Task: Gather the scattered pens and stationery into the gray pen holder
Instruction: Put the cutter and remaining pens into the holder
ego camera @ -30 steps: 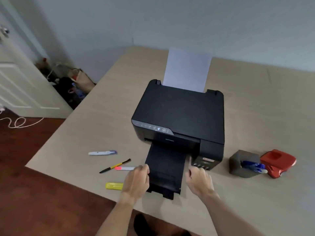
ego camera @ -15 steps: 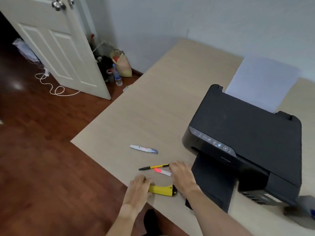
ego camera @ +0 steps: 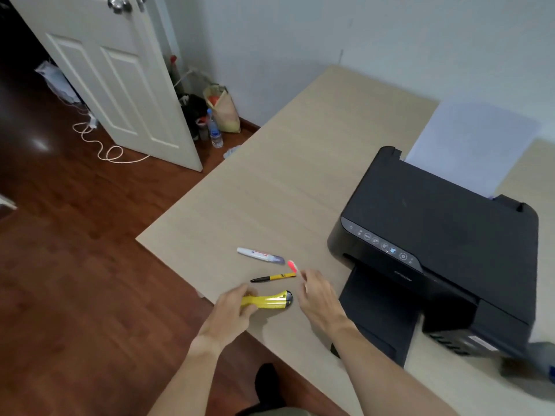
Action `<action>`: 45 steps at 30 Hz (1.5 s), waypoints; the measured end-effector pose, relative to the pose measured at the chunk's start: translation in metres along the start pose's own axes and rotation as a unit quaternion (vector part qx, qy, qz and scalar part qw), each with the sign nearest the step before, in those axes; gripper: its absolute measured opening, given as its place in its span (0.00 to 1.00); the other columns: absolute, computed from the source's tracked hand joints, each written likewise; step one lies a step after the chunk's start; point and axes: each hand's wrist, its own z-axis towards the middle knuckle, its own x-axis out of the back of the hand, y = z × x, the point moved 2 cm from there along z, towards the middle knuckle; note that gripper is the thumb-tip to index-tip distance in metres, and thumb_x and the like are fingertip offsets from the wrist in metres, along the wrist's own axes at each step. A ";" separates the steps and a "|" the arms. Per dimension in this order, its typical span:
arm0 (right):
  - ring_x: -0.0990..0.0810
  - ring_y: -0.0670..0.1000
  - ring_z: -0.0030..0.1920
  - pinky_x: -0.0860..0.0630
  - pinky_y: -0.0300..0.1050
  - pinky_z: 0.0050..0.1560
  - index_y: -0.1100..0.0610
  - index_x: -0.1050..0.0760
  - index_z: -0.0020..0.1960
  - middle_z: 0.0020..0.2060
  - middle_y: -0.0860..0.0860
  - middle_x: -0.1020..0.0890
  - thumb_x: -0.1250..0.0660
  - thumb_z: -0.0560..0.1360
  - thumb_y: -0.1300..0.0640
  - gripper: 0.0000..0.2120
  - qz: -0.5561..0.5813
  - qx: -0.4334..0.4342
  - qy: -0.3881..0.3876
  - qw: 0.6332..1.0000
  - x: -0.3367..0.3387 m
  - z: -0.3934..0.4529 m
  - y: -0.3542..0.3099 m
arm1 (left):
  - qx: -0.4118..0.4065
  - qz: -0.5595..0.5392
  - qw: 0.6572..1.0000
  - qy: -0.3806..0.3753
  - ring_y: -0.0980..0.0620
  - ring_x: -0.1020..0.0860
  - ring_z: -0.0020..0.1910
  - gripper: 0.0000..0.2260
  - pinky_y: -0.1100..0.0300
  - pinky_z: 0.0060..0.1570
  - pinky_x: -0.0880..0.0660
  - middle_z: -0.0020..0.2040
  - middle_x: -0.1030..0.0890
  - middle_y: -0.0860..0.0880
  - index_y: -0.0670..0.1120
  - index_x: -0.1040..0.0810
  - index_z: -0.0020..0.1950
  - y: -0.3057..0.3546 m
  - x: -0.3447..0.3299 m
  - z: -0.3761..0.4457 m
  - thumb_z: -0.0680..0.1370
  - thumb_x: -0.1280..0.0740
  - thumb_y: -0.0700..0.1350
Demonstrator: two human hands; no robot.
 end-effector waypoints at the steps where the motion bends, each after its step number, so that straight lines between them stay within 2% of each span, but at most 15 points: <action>1: 0.26 0.57 0.43 0.31 0.50 0.46 0.57 0.31 0.48 0.41 0.52 0.26 0.40 0.76 0.63 0.03 0.033 0.003 0.025 0.999 0.006 -0.004 -0.001 | -0.002 -0.023 1.000 0.020 0.60 0.23 0.39 0.09 0.68 0.41 0.25 0.40 0.20 0.57 0.51 0.21 0.48 0.009 0.002 0.002 0.73 0.27 0.38; 4: 0.30 0.54 0.35 0.31 0.51 0.37 0.58 0.32 0.46 0.36 0.52 0.29 0.40 0.77 0.62 0.02 0.056 0.018 0.078 0.995 0.027 -0.019 0.003 | -0.024 -0.059 0.994 0.093 0.53 0.25 0.32 0.05 0.61 0.33 0.26 0.33 0.21 0.52 0.49 0.19 0.42 0.046 0.005 0.010 0.70 0.25 0.42; 6: 0.33 0.53 0.33 0.33 0.48 0.35 0.58 0.34 0.44 0.35 0.52 0.30 0.41 0.78 0.62 0.04 0.060 0.023 0.112 0.992 0.046 -0.030 0.009 | -0.045 -0.092 0.985 0.138 0.54 0.27 0.30 0.02 0.63 0.31 0.29 0.31 0.21 0.54 0.49 0.20 0.38 0.076 0.002 0.017 0.71 0.28 0.44; 9: 0.33 0.50 0.33 0.32 0.44 0.36 0.55 0.35 0.45 0.38 0.50 0.30 0.42 0.79 0.61 0.05 0.061 0.026 0.139 0.988 0.074 -0.053 0.025 | -0.071 -0.110 0.979 0.155 0.52 0.23 0.36 0.09 0.55 0.38 0.25 0.35 0.20 0.52 0.43 0.22 0.38 0.117 -0.013 0.025 0.76 0.35 0.45; 12: 0.33 0.47 0.34 0.33 0.39 0.36 0.48 0.39 0.43 0.37 0.44 0.33 0.43 0.80 0.59 0.09 0.063 0.025 0.155 0.986 0.103 -0.079 0.046 | -0.108 -0.107 0.981 0.119 0.46 0.25 0.34 0.14 0.49 0.36 0.27 0.32 0.25 0.44 0.40 0.28 0.37 0.163 -0.037 0.026 0.81 0.41 0.44; 14: 0.33 0.48 0.33 0.34 0.38 0.34 0.47 0.41 0.41 0.35 0.42 0.34 0.44 0.81 0.58 0.12 0.070 0.010 0.174 0.982 0.121 -0.098 0.061 | -0.131 -0.097 0.984 0.076 0.46 0.27 0.31 0.15 0.51 0.33 0.28 0.31 0.27 0.43 0.41 0.31 0.37 0.195 -0.058 0.021 0.83 0.42 0.43; 20: 0.34 0.51 0.32 0.31 0.48 0.30 0.54 0.37 0.39 0.34 0.49 0.32 0.44 0.80 0.59 0.11 0.008 -0.044 0.245 0.969 0.163 -0.164 0.114 | -0.232 -0.008 0.971 -0.061 0.54 0.29 0.28 0.15 0.63 0.28 0.31 0.29 0.29 0.53 0.51 0.34 0.36 0.262 -0.139 -0.001 0.83 0.43 0.49; 23: 0.34 0.50 0.32 0.32 0.44 0.35 0.52 0.38 0.39 0.33 0.47 0.31 0.43 0.80 0.59 0.11 -0.009 -0.094 0.281 0.955 0.188 -0.201 0.144 | -0.279 0.020 0.951 -0.129 0.52 0.27 0.27 0.15 0.56 0.27 0.28 0.28 0.27 0.51 0.50 0.32 0.36 0.298 -0.178 -0.014 0.82 0.42 0.50; 25: 0.31 0.51 0.32 0.31 0.45 0.38 0.52 0.38 0.40 0.33 0.48 0.30 0.42 0.80 0.59 0.11 -0.014 -0.118 0.312 0.943 0.206 -0.226 0.162 | -0.296 0.030 0.941 -0.161 0.52 0.24 0.27 0.15 0.51 0.29 0.25 0.27 0.24 0.49 0.49 0.32 0.37 0.323 -0.200 -0.023 0.82 0.43 0.52; 29: 0.28 0.54 0.33 0.31 0.48 0.37 0.52 0.38 0.44 0.33 0.50 0.26 0.41 0.80 0.59 0.08 0.013 -0.173 0.365 0.915 0.239 -0.266 0.194 | -0.321 0.050 0.933 -0.157 0.52 0.23 0.30 0.14 0.49 0.32 0.24 0.28 0.23 0.49 0.49 0.31 0.38 0.368 -0.233 -0.037 0.82 0.44 0.51; 31: 0.24 0.57 0.34 0.28 0.52 0.38 0.53 0.36 0.50 0.34 0.50 0.22 0.40 0.79 0.59 0.05 0.023 -0.188 0.393 0.900 0.253 -0.278 0.207 | -0.323 0.056 0.933 -0.149 0.51 0.22 0.32 0.13 0.49 0.34 0.23 0.28 0.23 0.50 0.50 0.31 0.39 0.383 -0.245 -0.040 0.81 0.44 0.51; 34: 0.21 0.60 0.37 0.25 0.53 0.42 0.54 0.35 0.57 0.37 0.52 0.18 0.39 0.78 0.60 0.09 0.044 -0.212 0.427 0.878 0.269 -0.289 0.222 | -0.333 0.071 0.930 -0.138 0.49 0.21 0.33 0.11 0.50 0.33 0.22 0.31 0.22 0.51 0.50 0.30 0.42 0.397 -0.258 -0.041 0.81 0.45 0.52; 39: 0.24 0.55 0.35 0.28 0.55 0.49 0.58 0.33 0.54 0.31 0.43 0.24 0.38 0.78 0.62 0.07 0.014 -0.250 0.384 0.889 0.279 -0.286 0.240 | -0.362 0.089 0.924 -0.091 0.53 0.23 0.32 0.08 0.61 0.28 0.32 0.34 0.23 0.53 0.49 0.28 0.47 0.417 -0.269 -0.039 0.83 0.42 0.48; 42: 0.23 0.58 0.46 0.28 0.56 0.53 0.59 0.30 0.53 0.45 0.54 0.20 0.37 0.78 0.59 0.06 -0.024 -0.283 0.352 0.892 0.275 -0.281 0.250 | -0.353 0.081 0.929 -0.080 0.53 0.23 0.33 0.07 0.59 0.29 0.28 0.35 0.23 0.52 0.49 0.28 0.47 0.426 -0.271 -0.034 0.82 0.41 0.49; 45: 0.25 0.59 0.53 0.29 0.55 0.56 0.59 0.28 0.57 0.53 0.57 0.22 0.37 0.77 0.56 0.10 -0.039 -0.306 0.320 0.896 0.269 -0.279 0.258 | -0.350 0.068 0.931 -0.084 0.52 0.22 0.34 0.07 0.53 0.33 0.22 0.37 0.22 0.52 0.49 0.28 0.47 0.431 -0.276 -0.029 0.82 0.40 0.51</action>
